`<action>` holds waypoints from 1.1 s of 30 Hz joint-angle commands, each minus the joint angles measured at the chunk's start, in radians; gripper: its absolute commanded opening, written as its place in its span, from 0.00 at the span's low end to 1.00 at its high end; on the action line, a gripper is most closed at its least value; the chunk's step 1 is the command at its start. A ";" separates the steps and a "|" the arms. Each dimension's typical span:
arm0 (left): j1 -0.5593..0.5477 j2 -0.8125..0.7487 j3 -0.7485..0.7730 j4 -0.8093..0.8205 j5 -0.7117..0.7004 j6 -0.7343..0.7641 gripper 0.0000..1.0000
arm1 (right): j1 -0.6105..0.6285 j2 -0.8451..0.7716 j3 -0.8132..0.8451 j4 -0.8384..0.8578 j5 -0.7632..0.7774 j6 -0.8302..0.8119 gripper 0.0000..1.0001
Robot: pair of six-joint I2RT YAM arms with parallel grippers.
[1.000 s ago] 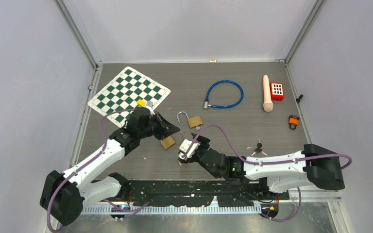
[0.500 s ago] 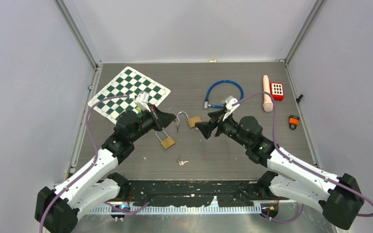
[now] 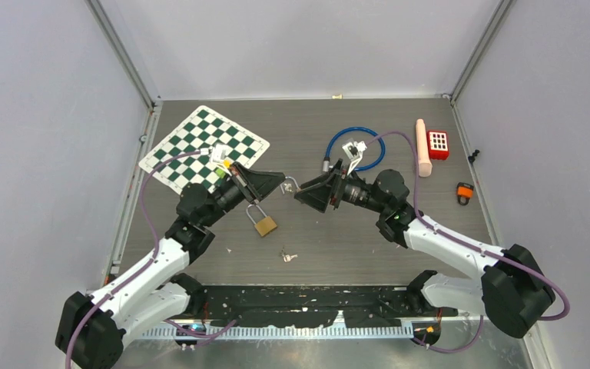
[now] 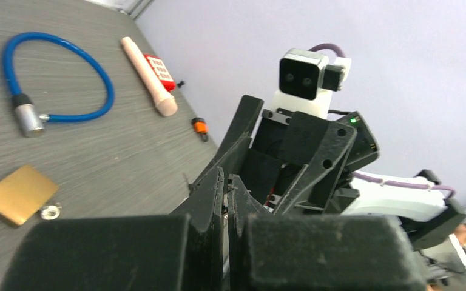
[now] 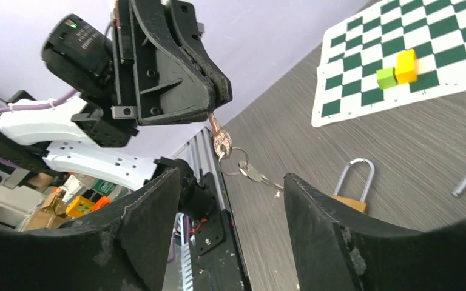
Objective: Unlock with the key
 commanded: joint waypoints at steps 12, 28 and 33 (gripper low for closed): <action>0.002 0.029 -0.042 0.231 0.020 -0.208 0.00 | -0.019 0.134 0.055 0.439 -0.123 0.217 0.50; -0.009 0.065 -0.040 0.310 0.024 -0.245 0.00 | -0.018 0.161 0.077 0.389 -0.119 0.209 0.32; -0.016 0.072 -0.039 0.321 0.020 -0.245 0.00 | -0.017 0.160 0.082 0.387 -0.123 0.214 0.30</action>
